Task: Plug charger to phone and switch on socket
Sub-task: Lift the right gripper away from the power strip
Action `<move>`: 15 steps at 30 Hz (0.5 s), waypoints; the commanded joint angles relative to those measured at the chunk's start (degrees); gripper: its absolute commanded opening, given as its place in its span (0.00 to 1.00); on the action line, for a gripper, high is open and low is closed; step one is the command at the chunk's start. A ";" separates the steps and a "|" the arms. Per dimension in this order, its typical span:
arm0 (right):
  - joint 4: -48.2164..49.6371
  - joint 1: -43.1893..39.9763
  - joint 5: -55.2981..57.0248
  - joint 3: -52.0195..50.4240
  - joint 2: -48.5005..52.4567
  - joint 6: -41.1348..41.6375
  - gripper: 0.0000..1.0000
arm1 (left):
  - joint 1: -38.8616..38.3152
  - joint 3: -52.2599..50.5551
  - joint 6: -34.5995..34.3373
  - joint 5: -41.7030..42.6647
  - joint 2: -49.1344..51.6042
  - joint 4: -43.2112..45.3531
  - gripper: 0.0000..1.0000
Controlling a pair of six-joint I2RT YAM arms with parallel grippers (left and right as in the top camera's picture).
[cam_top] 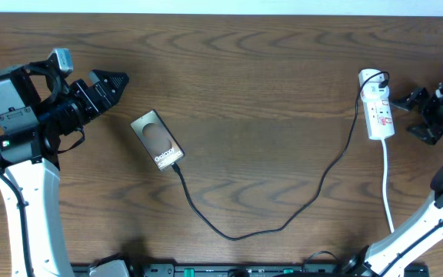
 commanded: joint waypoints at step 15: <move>-13.79 0.33 12.35 -0.07 -33.99 6.08 0.99 | 0.00 -0.13 1.20 -1.05 -0.04 -0.07 0.90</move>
